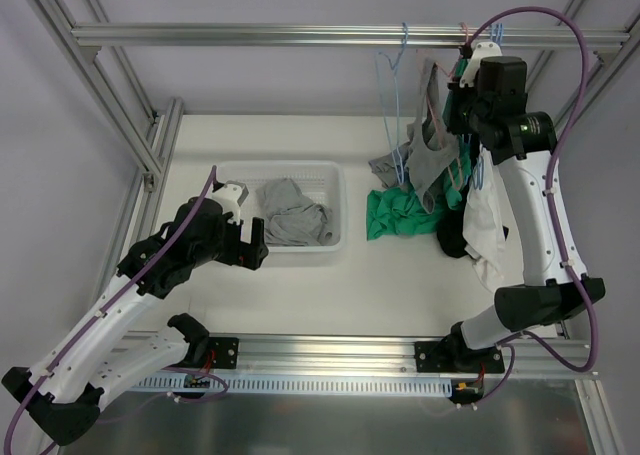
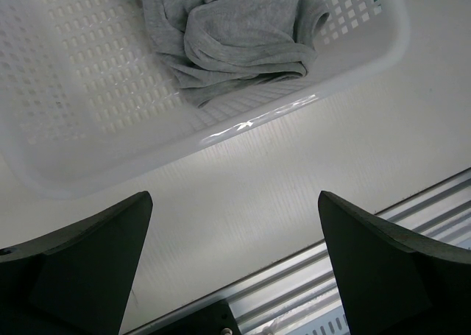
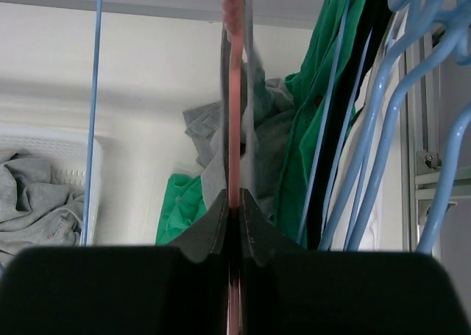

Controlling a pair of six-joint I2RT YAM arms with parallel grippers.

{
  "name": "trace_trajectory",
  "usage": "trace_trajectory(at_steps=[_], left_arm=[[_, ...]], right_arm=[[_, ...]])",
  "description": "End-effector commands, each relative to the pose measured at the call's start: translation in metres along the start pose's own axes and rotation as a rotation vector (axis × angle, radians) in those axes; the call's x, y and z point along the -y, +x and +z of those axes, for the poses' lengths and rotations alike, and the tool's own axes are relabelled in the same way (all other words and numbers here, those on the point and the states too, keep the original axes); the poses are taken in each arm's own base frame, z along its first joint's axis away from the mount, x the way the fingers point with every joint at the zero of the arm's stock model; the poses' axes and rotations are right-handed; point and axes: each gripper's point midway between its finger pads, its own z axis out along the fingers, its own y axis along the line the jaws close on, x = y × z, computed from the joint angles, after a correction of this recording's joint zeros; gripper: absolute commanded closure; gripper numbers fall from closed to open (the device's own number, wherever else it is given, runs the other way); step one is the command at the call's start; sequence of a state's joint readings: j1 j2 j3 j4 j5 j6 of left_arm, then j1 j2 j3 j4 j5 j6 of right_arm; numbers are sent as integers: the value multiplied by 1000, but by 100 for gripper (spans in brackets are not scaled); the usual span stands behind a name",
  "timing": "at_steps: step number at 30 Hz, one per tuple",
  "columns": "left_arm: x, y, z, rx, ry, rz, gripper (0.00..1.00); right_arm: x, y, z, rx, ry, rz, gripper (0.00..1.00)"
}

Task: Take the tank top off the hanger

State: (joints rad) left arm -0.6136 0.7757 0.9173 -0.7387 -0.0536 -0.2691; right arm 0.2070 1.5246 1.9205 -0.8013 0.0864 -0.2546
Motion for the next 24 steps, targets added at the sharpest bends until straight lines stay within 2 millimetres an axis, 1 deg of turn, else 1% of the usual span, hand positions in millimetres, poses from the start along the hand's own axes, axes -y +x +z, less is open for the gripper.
trace_trajectory(at_steps=[1,2,3,4,5,7,8,10,11,15,17,18,19,20,21,22,24], left_arm=[[3,-1,0,11,25,18,1],[3,-1,0,9,26,18,1],[4,-1,0,8,27,18,1],[3,-1,0,7,27,18,1],[4,-1,0,8,27,20,1],[3,-1,0,7,27,20,2],[3,-1,0,8,27,18,1],[3,-1,1,7,27,18,1],[3,-1,1,7,26,17,1],[4,-1,-1,12,31,19,1],[5,-3,-2,15,36,21,1],[6,-4,-2,17,40,20,1],[9,-6,-5,24,59,21,1],[14,-8,-8,32,82,21,1],[19,-13,-12,46,110,21,1],[29,-16,-17,54,165,21,1],[44,-29,-28,97,241,16,1]], right_arm=[[-4,-36,-30,164,-35,59,97],[-4,-37,-32,173,-37,66,100],[-6,-40,-36,190,-51,72,100],[-8,-49,-47,240,-67,81,100],[-11,-48,-49,249,-82,80,100],[-18,-58,-59,297,-130,80,100],[-18,-61,-66,318,-133,83,100],[-21,-67,-73,351,-153,79,100],[-21,-69,-78,368,-155,76,100],[-20,-71,-91,397,-159,74,100],[-20,-64,-92,388,-157,74,100],[-18,-63,-102,403,-157,78,100],[-19,-54,-101,386,-160,79,100],[-20,-48,-104,381,-163,84,100],[-19,-43,-120,394,-171,103,100],[-20,-31,-119,367,-177,116,100],[-27,-14,-131,340,-217,131,100]])
